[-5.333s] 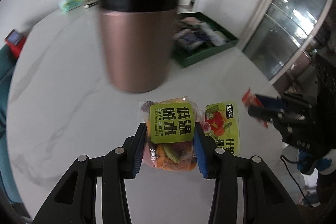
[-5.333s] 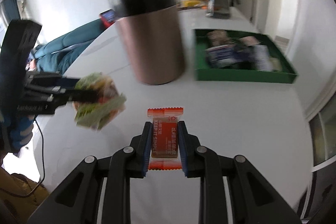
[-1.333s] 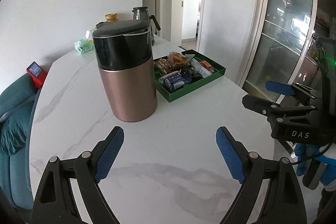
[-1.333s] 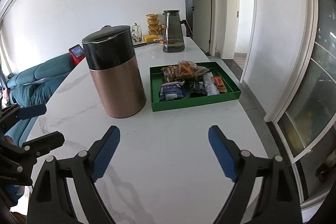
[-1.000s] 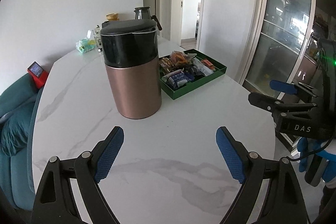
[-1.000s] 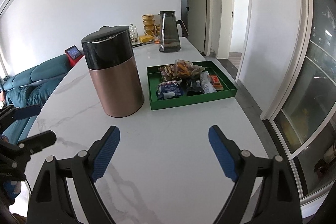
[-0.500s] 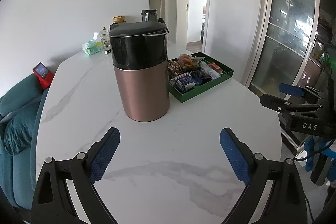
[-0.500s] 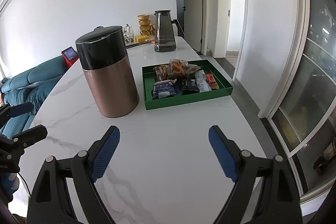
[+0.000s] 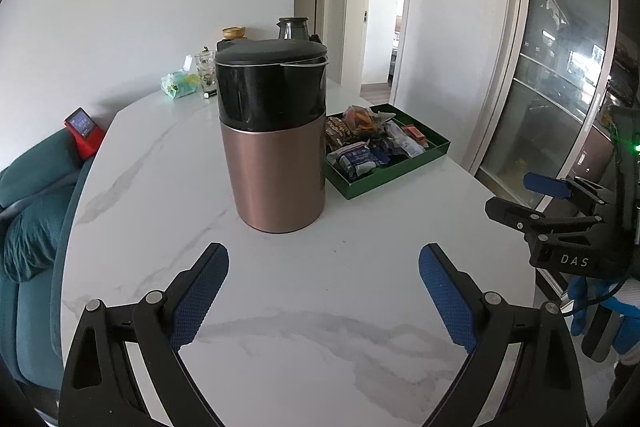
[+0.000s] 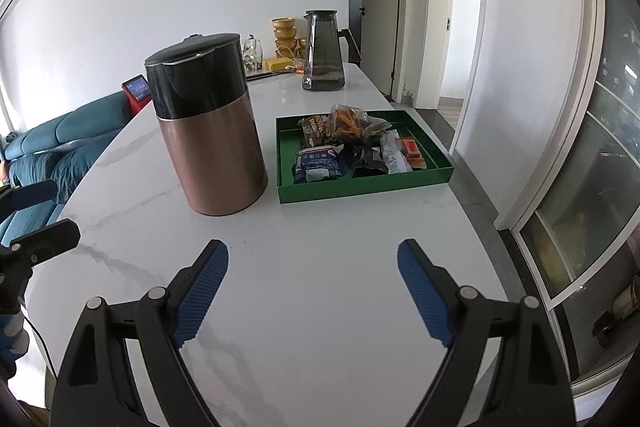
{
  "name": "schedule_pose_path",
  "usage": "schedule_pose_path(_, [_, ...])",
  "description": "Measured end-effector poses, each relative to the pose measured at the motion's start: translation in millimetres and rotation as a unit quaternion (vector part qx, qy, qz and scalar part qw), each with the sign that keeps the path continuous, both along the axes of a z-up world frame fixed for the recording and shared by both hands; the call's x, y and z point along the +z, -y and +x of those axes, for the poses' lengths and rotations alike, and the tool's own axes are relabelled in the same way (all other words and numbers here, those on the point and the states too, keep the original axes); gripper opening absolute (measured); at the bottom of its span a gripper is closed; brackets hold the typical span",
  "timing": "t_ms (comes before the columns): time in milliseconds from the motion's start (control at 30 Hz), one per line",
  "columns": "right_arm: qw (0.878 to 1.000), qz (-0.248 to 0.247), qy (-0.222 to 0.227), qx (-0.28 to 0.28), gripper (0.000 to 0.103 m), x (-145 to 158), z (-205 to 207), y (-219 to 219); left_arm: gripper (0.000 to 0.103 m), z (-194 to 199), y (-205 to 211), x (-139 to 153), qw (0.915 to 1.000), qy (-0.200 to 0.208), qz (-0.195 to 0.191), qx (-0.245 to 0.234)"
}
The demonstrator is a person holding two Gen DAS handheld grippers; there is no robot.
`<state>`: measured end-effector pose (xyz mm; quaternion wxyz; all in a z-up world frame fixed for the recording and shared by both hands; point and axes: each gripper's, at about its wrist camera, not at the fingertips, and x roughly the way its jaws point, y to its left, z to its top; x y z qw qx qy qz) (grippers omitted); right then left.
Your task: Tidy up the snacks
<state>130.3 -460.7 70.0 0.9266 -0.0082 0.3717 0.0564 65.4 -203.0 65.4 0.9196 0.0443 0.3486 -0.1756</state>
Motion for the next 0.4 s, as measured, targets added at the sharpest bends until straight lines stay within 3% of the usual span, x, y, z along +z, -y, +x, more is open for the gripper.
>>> schedule_pose_path(400, [1.0, -0.005, -0.006, 0.004, 0.103, -5.8, 10.5, 1.1, 0.094, 1.9, 0.1, -1.5, 0.9997, 0.004, 0.019, 0.016])
